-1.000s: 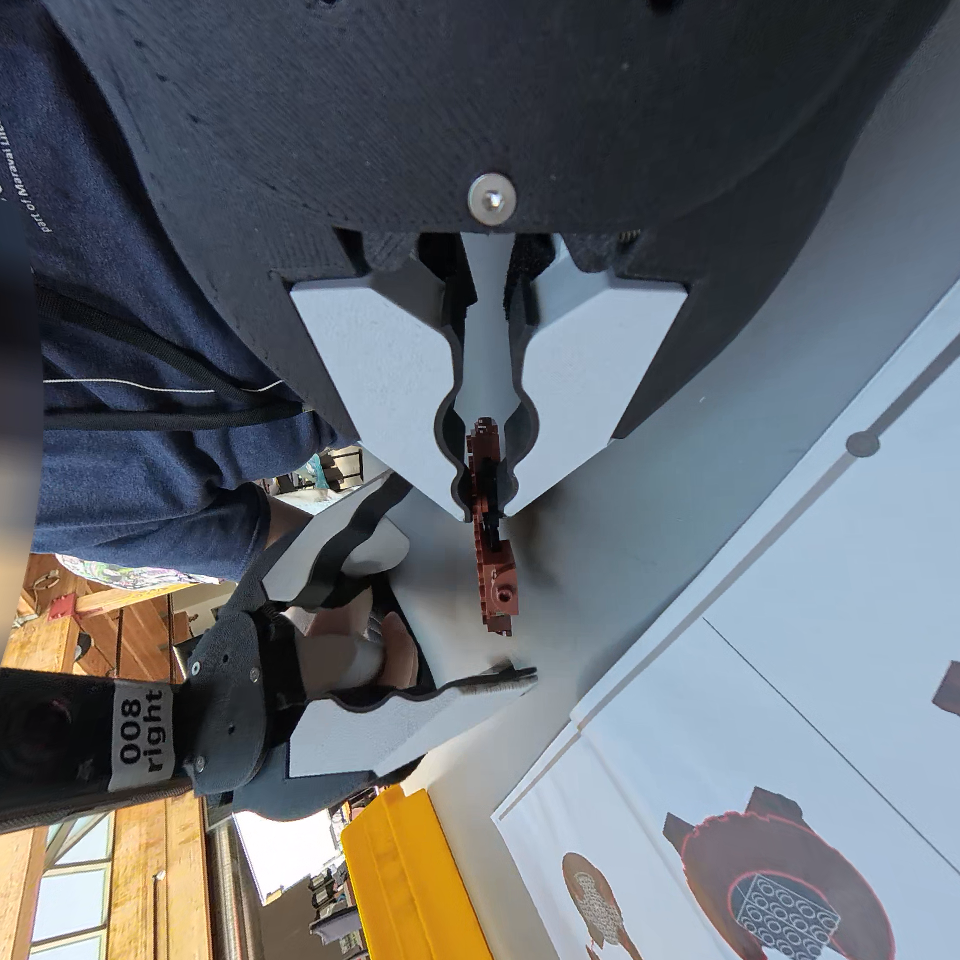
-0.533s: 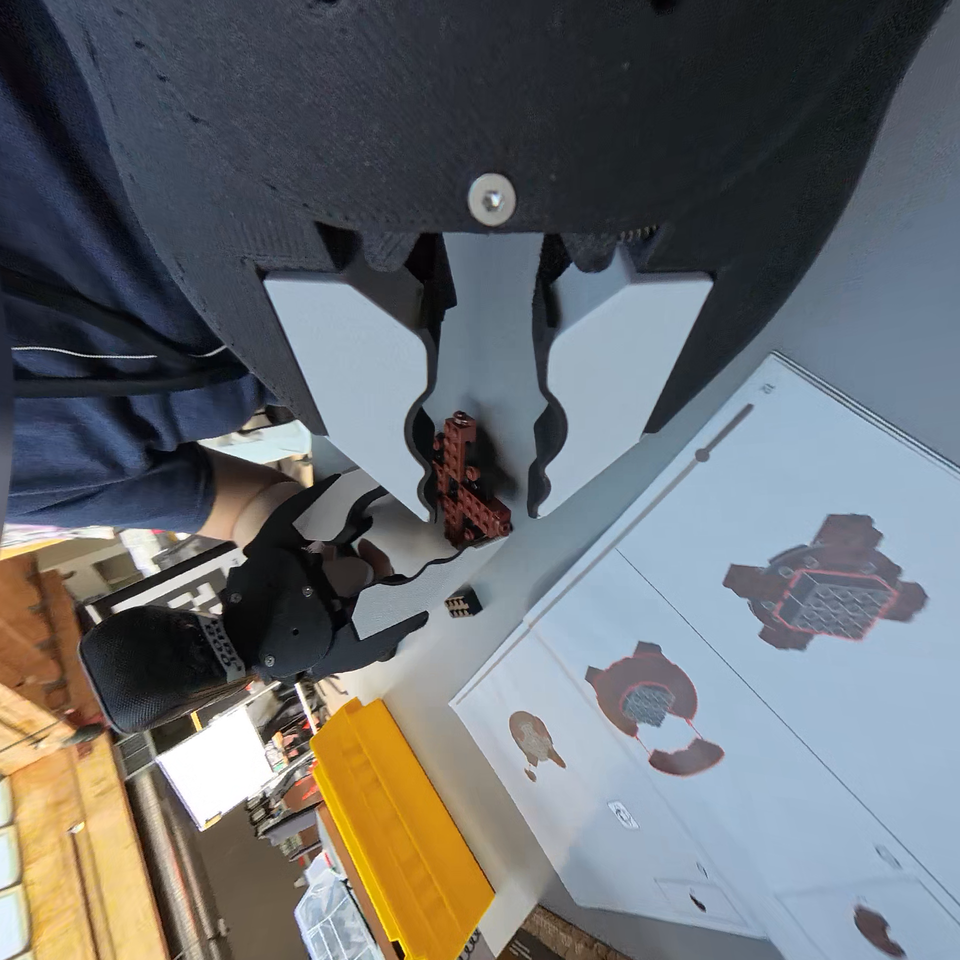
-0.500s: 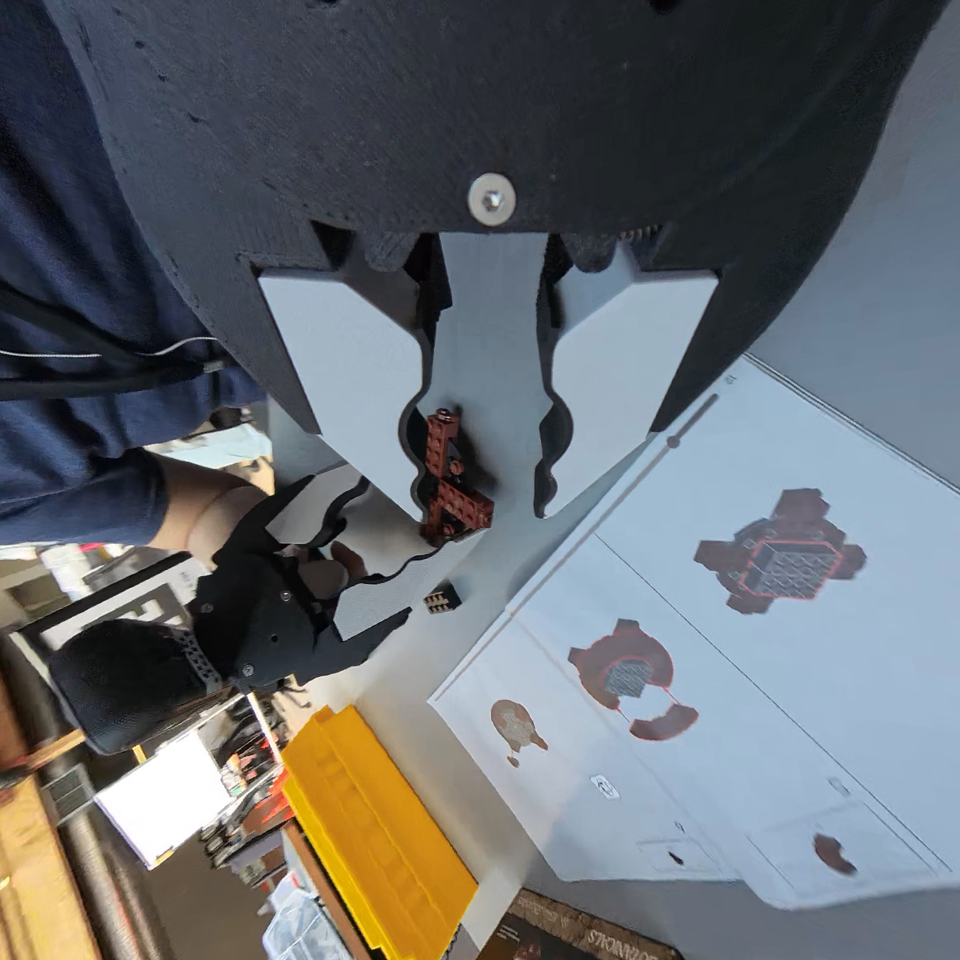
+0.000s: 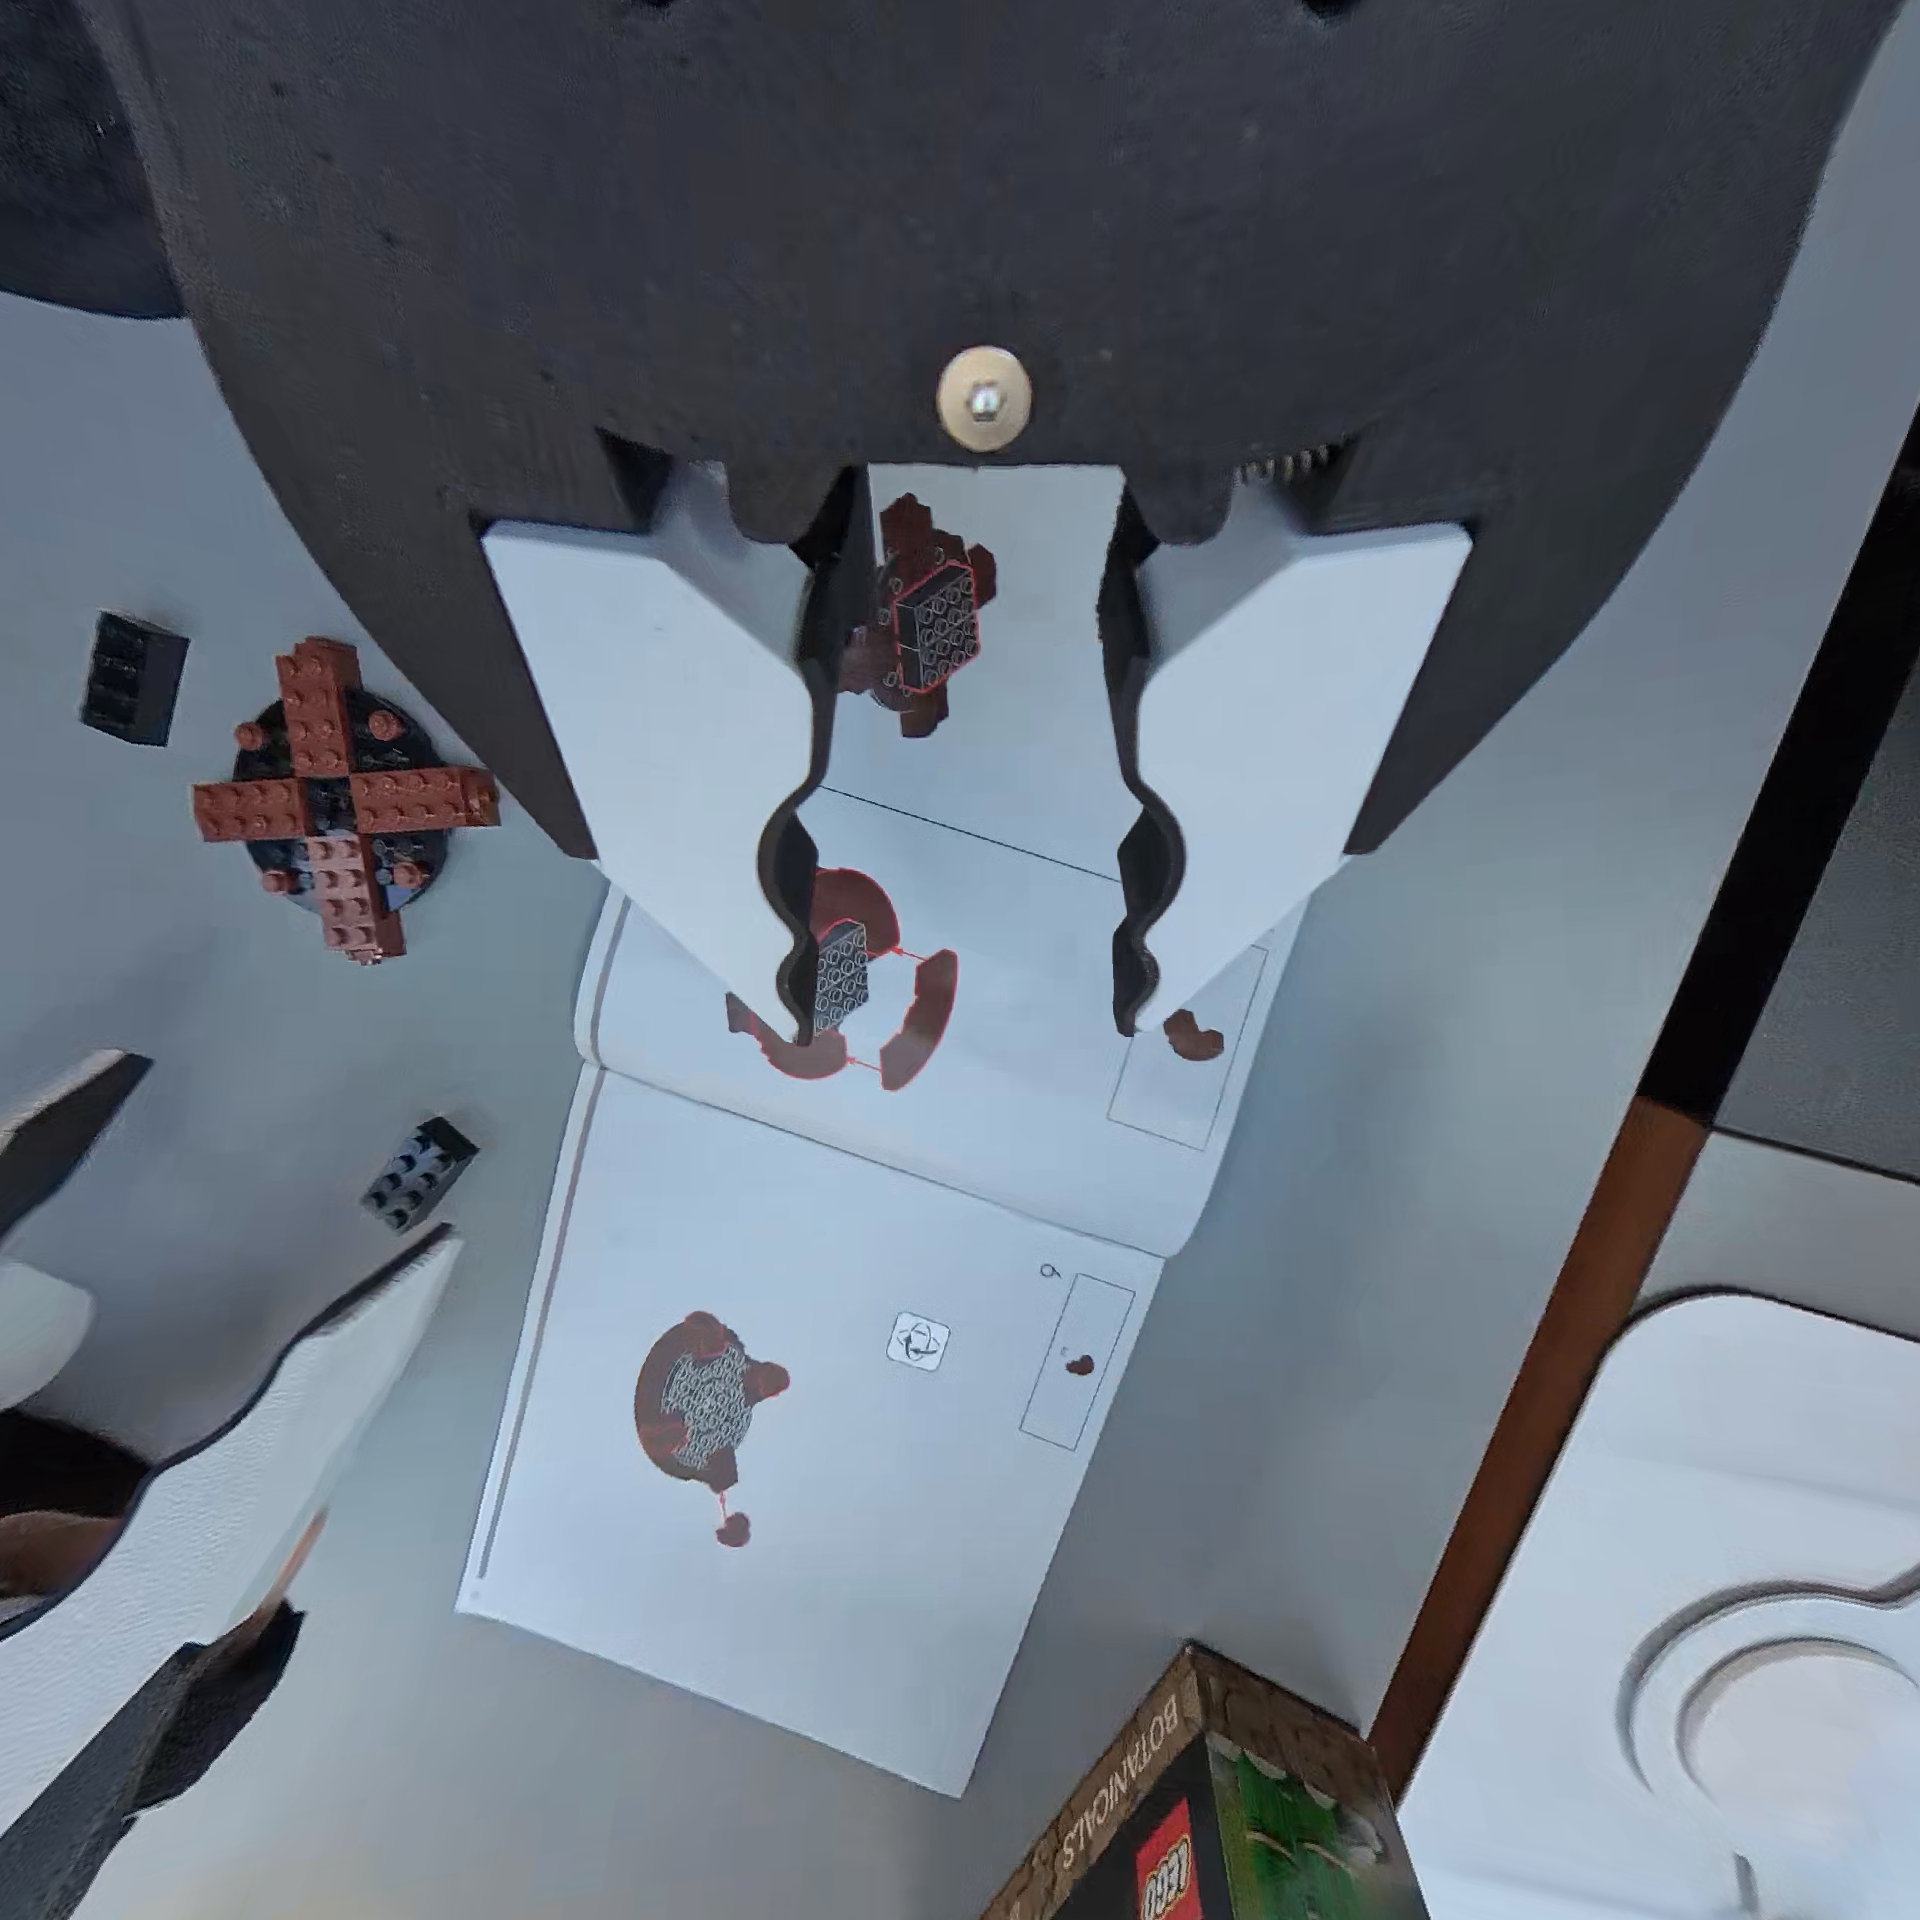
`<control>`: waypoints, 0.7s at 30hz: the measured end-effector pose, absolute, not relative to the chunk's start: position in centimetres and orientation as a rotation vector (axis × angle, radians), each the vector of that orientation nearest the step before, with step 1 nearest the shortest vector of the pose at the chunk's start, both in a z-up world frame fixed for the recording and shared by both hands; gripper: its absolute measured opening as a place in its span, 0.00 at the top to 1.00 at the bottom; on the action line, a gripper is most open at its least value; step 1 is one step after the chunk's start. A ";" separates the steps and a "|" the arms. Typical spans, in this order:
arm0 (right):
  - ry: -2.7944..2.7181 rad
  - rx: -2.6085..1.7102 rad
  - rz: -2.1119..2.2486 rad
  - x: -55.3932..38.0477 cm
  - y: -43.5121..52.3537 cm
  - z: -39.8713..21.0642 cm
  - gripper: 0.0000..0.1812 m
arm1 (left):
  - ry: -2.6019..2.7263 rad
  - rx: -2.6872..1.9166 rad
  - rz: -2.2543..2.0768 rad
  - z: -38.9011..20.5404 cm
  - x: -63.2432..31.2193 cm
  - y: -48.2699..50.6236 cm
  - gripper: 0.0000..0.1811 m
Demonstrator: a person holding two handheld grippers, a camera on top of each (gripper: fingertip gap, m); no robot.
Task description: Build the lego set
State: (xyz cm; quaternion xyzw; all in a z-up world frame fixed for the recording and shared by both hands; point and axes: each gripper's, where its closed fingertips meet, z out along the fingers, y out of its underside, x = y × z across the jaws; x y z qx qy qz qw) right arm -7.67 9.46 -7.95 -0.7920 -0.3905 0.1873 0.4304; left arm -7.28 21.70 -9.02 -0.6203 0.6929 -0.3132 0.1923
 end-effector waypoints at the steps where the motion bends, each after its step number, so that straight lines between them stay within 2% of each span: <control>1: -0.969 -1.958 0.393 -7.2 10.5 -8.2 0.61 | 1.968 -1.788 -0.949 -9.1 -6.4 22.8 0.70; 4: -1.042 -1.896 0.212 -8.2 11.7 -10.0 0.61 | 1.995 -1.902 -1.179 -9.5 -4.1 24.6 0.71; 6: -1.111 -1.877 0.071 -8.5 12.4 -11.4 0.68 | 2.021 -1.926 -1.260 -10.2 -3.0 25.4 0.72; 14: -1.136 -1.938 0.119 -9.1 12.6 -13.6 0.77 | 2.274 -1.940 -1.299 -13.2 -2.6 25.6 0.75; 21: -1.153 -1.959 0.131 -9.0 12.6 -14.6 0.79 | 2.376 -1.859 -1.351 -14.0 -2.6 25.0 0.79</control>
